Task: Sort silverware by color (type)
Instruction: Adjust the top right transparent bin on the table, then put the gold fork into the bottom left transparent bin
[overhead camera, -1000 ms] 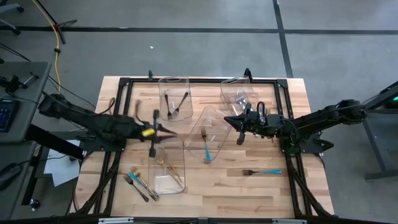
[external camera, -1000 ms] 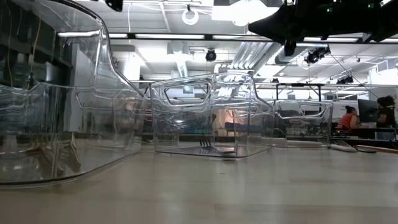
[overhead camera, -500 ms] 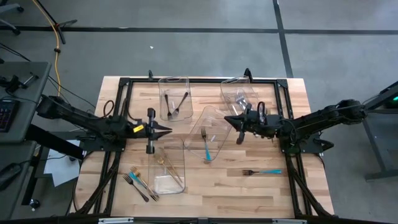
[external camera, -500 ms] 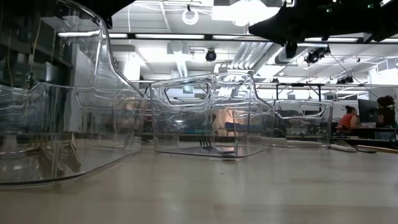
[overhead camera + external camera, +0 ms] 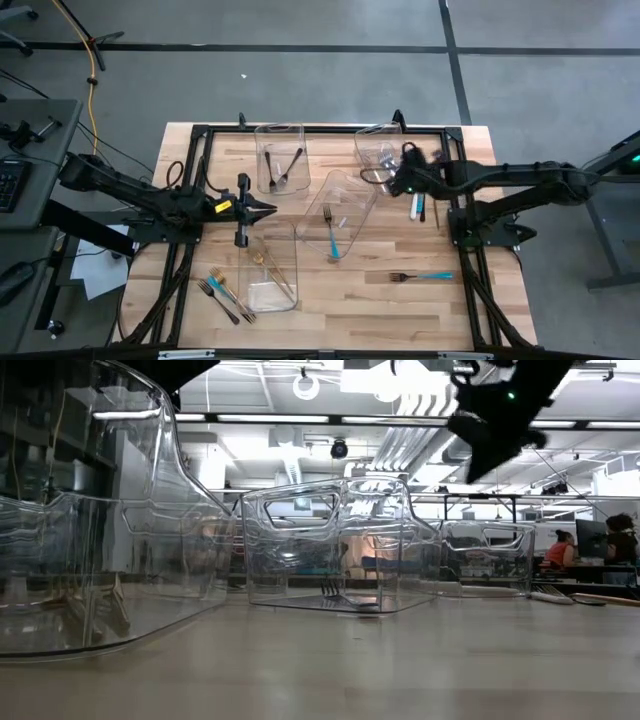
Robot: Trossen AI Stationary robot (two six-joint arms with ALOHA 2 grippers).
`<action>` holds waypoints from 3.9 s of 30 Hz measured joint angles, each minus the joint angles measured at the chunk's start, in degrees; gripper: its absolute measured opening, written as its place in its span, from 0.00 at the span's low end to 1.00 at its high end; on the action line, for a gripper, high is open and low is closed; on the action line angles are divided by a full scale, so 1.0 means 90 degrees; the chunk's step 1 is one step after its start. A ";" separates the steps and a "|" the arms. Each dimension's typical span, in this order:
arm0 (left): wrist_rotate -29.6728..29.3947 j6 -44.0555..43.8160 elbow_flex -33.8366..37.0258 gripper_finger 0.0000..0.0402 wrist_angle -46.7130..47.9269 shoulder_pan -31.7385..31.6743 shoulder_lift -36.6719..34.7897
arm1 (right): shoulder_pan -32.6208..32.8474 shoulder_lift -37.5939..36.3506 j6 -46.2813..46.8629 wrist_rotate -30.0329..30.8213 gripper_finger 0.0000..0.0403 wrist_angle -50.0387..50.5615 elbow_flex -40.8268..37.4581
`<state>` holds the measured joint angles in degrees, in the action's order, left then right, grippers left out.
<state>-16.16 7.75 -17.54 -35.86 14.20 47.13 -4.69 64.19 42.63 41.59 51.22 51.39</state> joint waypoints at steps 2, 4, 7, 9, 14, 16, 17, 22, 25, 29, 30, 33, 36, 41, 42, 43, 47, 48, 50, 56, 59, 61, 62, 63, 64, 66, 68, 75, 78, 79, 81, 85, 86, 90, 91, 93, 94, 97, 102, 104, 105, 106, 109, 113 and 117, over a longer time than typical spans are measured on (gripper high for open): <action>-0.0002 -0.0004 0.0000 0.06 0.0004 0.0002 0.0000 | -0.0237 0.0010 0.0662 0.0032 0.00 0.0965 0.0044; -0.0002 -0.0004 -0.0002 0.06 0.0054 0.0002 0.0000 | -0.0460 0.0018 0.1177 -0.0086 0.00 0.1587 -0.0022; 0.0000 -0.0005 -0.0002 0.06 0.0112 0.0002 0.0000 | -0.0804 0.0026 0.1465 -0.0326 0.00 0.2007 -0.0340; -0.0002 -0.0007 -0.0002 0.06 0.0120 0.0002 0.0000 | -0.1069 0.0027 0.1478 -0.0348 0.00 0.2060 -0.0561; 0.0000 -0.0007 -0.0002 0.06 0.0117 0.0002 0.0000 | -0.1727 0.0028 0.1038 -0.0583 0.00 0.1631 -0.1020; -0.0002 -0.0007 -0.0002 0.06 0.0104 0.0002 0.0000 | -0.1943 0.0028 0.0705 -0.0640 0.00 0.1293 -0.1133; -0.0002 -0.0007 -0.0002 0.06 0.0107 0.0002 0.0000 | -0.2048 0.0028 0.0534 -0.0682 0.00 0.1094 -0.1176; -0.0005 -0.0007 -0.0002 0.06 0.0107 0.0002 0.0000 | -0.2467 0.0028 -0.0177 -0.1178 0.00 0.0371 -0.1243; -0.0005 -0.0007 -0.0002 0.06 0.0107 0.0002 0.0000 | -0.2523 0.0028 -0.0305 -0.1578 0.00 0.0183 -0.1243; -0.0005 -0.0007 -0.0002 0.06 0.0115 0.0002 0.0000 | -0.2511 0.0028 -0.0288 -0.2036 0.00 0.0150 -0.1243; -0.0005 -0.0007 -0.0002 0.06 0.0117 0.0002 0.0000 | -0.2503 0.0028 -0.0289 -0.2108 0.00 0.0101 -0.1243; -0.0005 -0.0007 -0.0002 0.06 0.0117 0.0003 0.0000 | -0.2423 0.0028 -0.0290 -0.2260 0.00 -0.0151 -0.1243; -0.0007 -0.0007 -0.0002 0.06 0.0117 0.0005 0.0000 | -0.2293 0.0028 -0.0291 -0.2466 0.00 -0.0524 -0.1243; -0.0007 -0.0007 -0.0002 0.06 0.0117 0.0005 0.0000 | -0.2103 0.0028 -0.0418 -0.2579 0.00 -0.1086 -0.1243; -0.0007 -0.0007 -0.0002 0.06 0.0119 0.0005 0.0000 | -0.2082 0.0028 -0.0471 -0.2571 0.00 -0.1125 -0.1243; -0.0007 -0.0007 -0.0002 0.06 0.0119 0.0005 0.0000 | -0.2077 0.0028 -0.0545 -0.2526 0.00 -0.1134 -0.1242; -0.0007 -0.0010 -0.0002 0.06 0.0138 0.0005 0.0000 | -0.2113 0.0028 -0.0590 -0.1811 0.00 -0.0658 -0.1086; -0.0007 -0.0010 -0.0002 0.06 0.0141 0.0005 0.0000 | -0.2123 0.0028 -0.0573 -0.1676 0.00 -0.0468 -0.1018; -0.0008 -0.0010 -0.0002 0.06 0.0141 0.0005 0.0000 | -0.2157 0.0023 -0.0574 -0.1614 0.00 -0.0097 -0.0933; -0.0010 -0.0010 -0.0002 0.06 0.0148 0.0005 0.0000 | -0.2352 0.0023 -0.0220 -0.1700 0.00 0.0901 -0.1131; -0.0010 -0.0010 -0.0002 0.06 0.0148 0.0005 0.0000 | -0.2573 0.0023 0.0109 -0.1762 0.00 0.0939 -0.1422; -0.0010 -0.0010 -0.0002 0.06 0.0148 0.0005 0.0000 | -0.2777 0.0023 0.0260 -0.1919 0.00 0.0826 -0.1662; -0.0010 -0.0010 -0.0002 0.06 0.0148 0.0005 0.0000 | -0.2899 0.0023 0.0265 -0.2023 0.00 0.0715 -0.1776; -0.0010 -0.0010 -0.0002 0.06 0.0148 0.0005 0.0000 | -0.3019 0.0023 0.0260 -0.2086 0.00 0.0593 -0.1886; -0.0010 -0.0010 -0.0002 0.06 0.0148 0.0005 0.0000 | -0.3152 0.0026 0.0243 -0.2146 0.00 0.0495 -0.1987; -0.0010 -0.0010 -0.0002 0.06 0.0148 0.0004 0.0000 | -0.3414 0.0023 0.0221 -0.2178 0.00 0.0469 -0.2116; -0.0010 -0.0010 -0.0002 0.06 0.0148 0.0005 0.0000 | -0.3646 -0.0021 0.0060 -0.2224 0.00 0.0361 -0.2174; -0.0010 -0.0010 -0.0005 0.06 0.0148 0.0005 0.0000 | -0.3985 -0.0348 -0.0497 -0.2886 0.00 0.0101 -0.2186; -0.0010 -0.0010 -0.0005 0.06 0.0148 0.0005 0.0000 | -0.3983 -0.0348 -0.0384 -0.3256 0.00 0.0109 -0.2365; -0.0010 -0.0010 -0.0005 0.06 0.0148 0.0005 0.0000 | -0.3983 -0.0348 -0.0283 -0.3347 0.00 0.0084 -0.2463; -0.0010 -0.0015 -0.0005 0.06 0.0151 0.0010 0.0000 | -0.3985 -0.0346 -0.0178 -0.3461 0.00 -0.0036 -0.2658; -0.0007 -0.0075 -0.0005 0.06 0.0150 0.0012 0.0000 | -0.3982 -0.0353 -0.0077 -0.3635 0.00 -0.0516 -0.2937; -0.0007 -0.0073 -0.0005 0.06 0.0148 0.0012 0.0000 | -0.3980 -0.0356 -0.0059 -0.3683 0.00 -0.0580 -0.2988; -0.0007 -0.0070 -0.0005 0.06 0.0148 0.0012 0.0000 | -0.3980 -0.0368 0.0051 -0.3602 0.00 -0.0690 -0.3040; -0.0007 -0.0070 -0.0005 0.06 0.0148 0.0012 0.0000 | -0.3978 -0.0368 0.0070 -0.3501 0.00 -0.0694 -0.3035; -0.0007 -0.0070 -0.0005 0.06 0.0148 0.0012 0.0000 | -0.3980 -0.0361 0.0097 -0.3334 0.00 -0.0722 -0.3036; -0.0007 -0.0070 -0.0005 0.06 0.0148 0.0012 0.0000 | -0.3980 -0.0359 0.0089 -0.3317 0.00 -0.0730 -0.3037; -0.0007 -0.0068 -0.0005 0.06 0.0148 0.0012 0.0000 | -0.3980 -0.0358 0.0049 -0.3355 0.00 -0.0736 -0.3037; -0.0007 -0.0070 -0.0005 0.06 0.0148 0.0012 0.0000 | -0.3978 -0.0358 0.0057 -0.3402 0.00 -0.0726 -0.3037; -0.0007 -0.0069 -0.0005 0.06 0.0148 0.0012 0.0000 | -0.3978 -0.0358 0.0050 -0.3406 0.00 -0.0724 -0.3037; -0.0007 -0.0068 -0.0005 0.06 0.0147 0.0012 0.0000 | -0.3976 -0.0358 0.0050 -0.3405 0.00 -0.0724 -0.3037; -0.0007 -0.0069 -0.0005 0.06 0.0148 0.0012 0.0000 | -0.3976 -0.0358 0.0049 -0.3403 0.00 -0.0721 -0.3037; -0.0007 -0.0066 -0.0005 0.06 0.0148 0.0012 0.0000 | -0.3976 -0.0358 0.0049 -0.3392 0.00 -0.0721 -0.3037; -0.0007 -0.0068 -0.0005 0.06 0.0148 0.0012 0.0000 | -0.3973 -0.0353 0.0049 -0.3337 0.03 -0.0727 -0.3037; -0.0007 -0.0068 -0.0005 0.06 0.0148 0.0012 0.0000 | -0.3973 -0.0353 0.0026 -0.3337 0.13 -0.0743 -0.3040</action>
<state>-16.23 7.14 -17.58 -34.52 14.31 47.13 -40.45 61.01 42.86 11.55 44.54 24.03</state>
